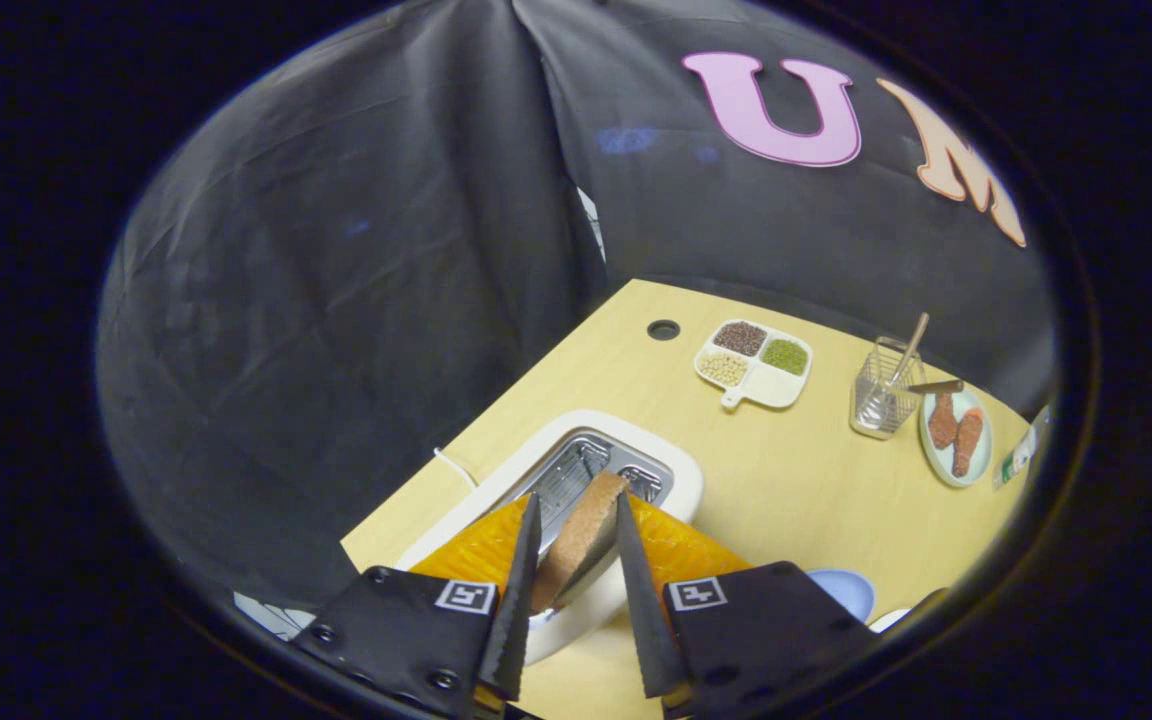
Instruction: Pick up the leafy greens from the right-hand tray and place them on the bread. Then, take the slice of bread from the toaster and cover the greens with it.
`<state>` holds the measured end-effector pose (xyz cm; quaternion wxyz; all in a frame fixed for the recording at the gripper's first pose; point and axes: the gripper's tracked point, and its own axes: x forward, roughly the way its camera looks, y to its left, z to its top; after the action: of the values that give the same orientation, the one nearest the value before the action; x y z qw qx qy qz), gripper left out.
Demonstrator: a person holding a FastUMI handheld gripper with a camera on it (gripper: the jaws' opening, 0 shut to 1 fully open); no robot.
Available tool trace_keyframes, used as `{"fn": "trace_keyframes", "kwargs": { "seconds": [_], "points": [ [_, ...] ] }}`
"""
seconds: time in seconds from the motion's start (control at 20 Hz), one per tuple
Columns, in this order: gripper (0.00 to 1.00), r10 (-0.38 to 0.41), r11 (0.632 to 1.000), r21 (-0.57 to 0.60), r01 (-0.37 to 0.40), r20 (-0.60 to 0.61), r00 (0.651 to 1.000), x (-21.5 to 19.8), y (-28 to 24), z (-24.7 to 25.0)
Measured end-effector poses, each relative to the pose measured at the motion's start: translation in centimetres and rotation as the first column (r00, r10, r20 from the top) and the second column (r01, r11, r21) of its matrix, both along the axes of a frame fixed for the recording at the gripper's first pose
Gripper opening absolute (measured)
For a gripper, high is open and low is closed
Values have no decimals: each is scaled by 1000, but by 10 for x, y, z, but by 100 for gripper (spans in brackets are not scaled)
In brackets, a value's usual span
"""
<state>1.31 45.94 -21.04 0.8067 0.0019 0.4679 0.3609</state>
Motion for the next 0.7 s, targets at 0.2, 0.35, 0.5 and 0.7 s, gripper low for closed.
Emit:
{"fn": "trace_keyframes", "kwargs": {
  "seconds": [0.2, 0.35, 0.5, 0.7],
  "points": [
    [13, -14, 1000, 6, 14, -22, 1000, -3, -4, 0],
    [8, -15, 1000, 14, 15, 0, 1000, -3, -10, 8],
    [8, -25, 999, 45, 24, 21, 999, -3, -15, 21],
    [7, -54, 995, 90, 50, 33, 998, 3, -32, 39]
  ]
}}
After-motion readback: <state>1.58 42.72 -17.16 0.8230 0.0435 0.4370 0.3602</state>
